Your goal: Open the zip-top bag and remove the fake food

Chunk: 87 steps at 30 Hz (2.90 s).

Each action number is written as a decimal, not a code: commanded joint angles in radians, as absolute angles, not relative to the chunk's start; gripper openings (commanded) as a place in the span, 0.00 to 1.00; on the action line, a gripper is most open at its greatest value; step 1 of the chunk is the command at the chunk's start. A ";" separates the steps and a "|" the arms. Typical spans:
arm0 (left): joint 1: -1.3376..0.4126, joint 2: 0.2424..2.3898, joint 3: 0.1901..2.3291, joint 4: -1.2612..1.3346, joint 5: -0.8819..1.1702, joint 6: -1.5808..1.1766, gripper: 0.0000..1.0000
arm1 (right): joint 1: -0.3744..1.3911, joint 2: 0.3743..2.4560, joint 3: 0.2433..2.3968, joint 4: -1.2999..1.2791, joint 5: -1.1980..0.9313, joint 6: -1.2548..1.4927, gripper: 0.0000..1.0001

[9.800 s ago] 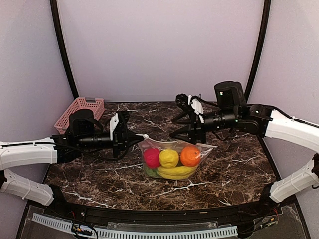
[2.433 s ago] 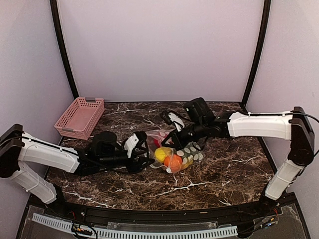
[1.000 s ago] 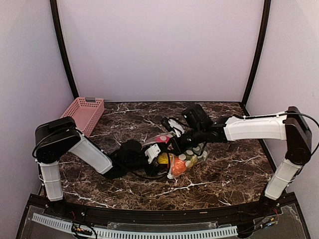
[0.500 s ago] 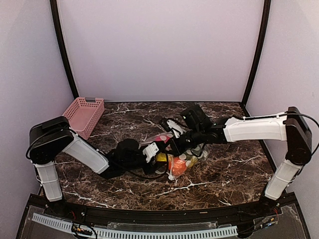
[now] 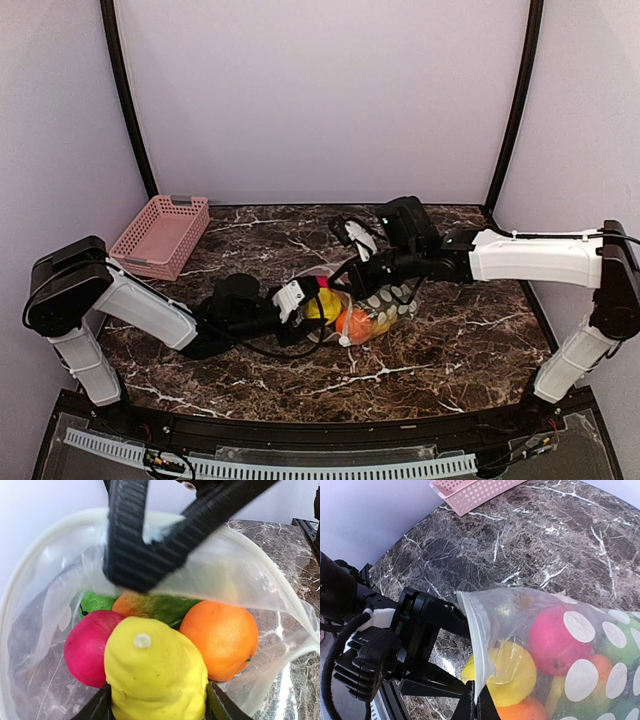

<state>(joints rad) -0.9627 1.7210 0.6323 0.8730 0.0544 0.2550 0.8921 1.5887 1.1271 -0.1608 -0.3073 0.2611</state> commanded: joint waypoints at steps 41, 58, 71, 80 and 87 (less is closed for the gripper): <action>-0.186 1.247 0.901 0.125 -0.024 -0.411 0.26 | 0.825 1.528 1.050 -0.100 -0.320 0.222 0.00; 0.094 1.804 1.339 -0.010 0.120 -0.422 0.29 | 0.815 1.526 1.024 -0.076 -0.348 0.221 0.00; 0.104 2.140 1.640 -0.067 -0.089 -0.266 0.36 | 0.808 1.553 1.044 -0.085 -0.364 0.209 0.00; 0.125 2.221 1.669 -0.010 -0.172 -0.194 0.42 | 0.805 1.575 1.054 -0.092 -0.378 0.198 0.00; 0.130 2.264 1.701 -0.003 -0.203 -0.149 0.46 | 0.805 1.587 1.069 -0.099 -0.378 0.198 0.00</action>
